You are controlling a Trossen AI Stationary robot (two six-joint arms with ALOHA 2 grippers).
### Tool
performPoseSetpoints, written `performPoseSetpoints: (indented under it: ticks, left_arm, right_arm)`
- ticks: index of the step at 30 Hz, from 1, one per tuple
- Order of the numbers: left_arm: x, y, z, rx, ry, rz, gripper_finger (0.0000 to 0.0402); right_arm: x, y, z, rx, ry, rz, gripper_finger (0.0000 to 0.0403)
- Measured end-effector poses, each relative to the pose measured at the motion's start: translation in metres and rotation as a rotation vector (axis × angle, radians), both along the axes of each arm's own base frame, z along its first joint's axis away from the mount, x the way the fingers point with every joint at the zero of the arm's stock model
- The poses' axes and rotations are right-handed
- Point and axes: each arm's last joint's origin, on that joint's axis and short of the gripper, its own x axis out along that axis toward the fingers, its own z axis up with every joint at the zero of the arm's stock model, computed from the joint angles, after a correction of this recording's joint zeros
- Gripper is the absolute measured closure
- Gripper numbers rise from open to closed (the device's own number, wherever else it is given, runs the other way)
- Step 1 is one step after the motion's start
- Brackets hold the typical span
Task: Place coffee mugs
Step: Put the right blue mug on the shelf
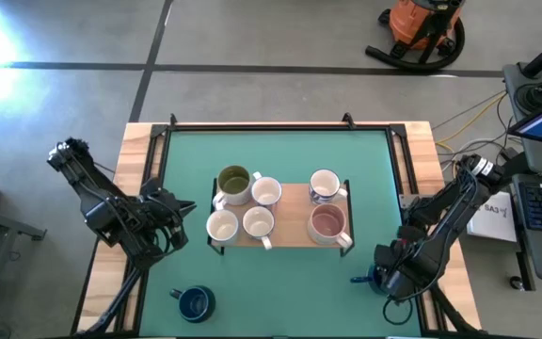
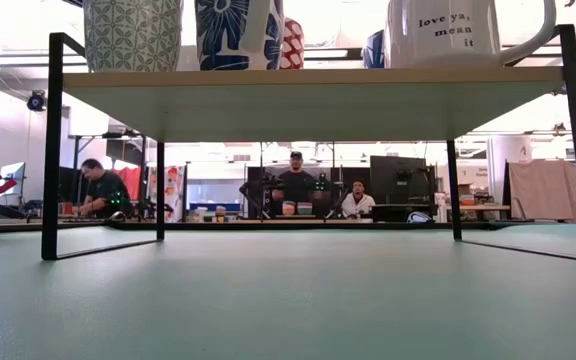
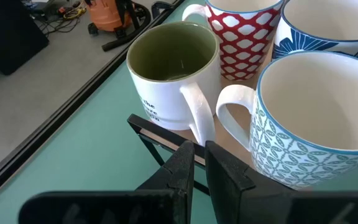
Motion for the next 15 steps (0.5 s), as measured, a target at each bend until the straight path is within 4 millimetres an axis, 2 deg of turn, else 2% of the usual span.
performPoseSetpoints:
  ticks: [11, 15]
  left_arm:
    - [0.000, 0.000, 0.000, 0.000, 0.000, 0.000, 0.0379]
    - [0.000, 0.000, 0.000, 0.000, 0.000, 0.000, 0.0379]
  right_arm:
    - [0.010, -0.002, -0.002, -0.052, -0.120, 0.347, 0.0262]
    - [0.015, 0.004, -0.003, 0.014, -0.180, 0.480, 0.0262]
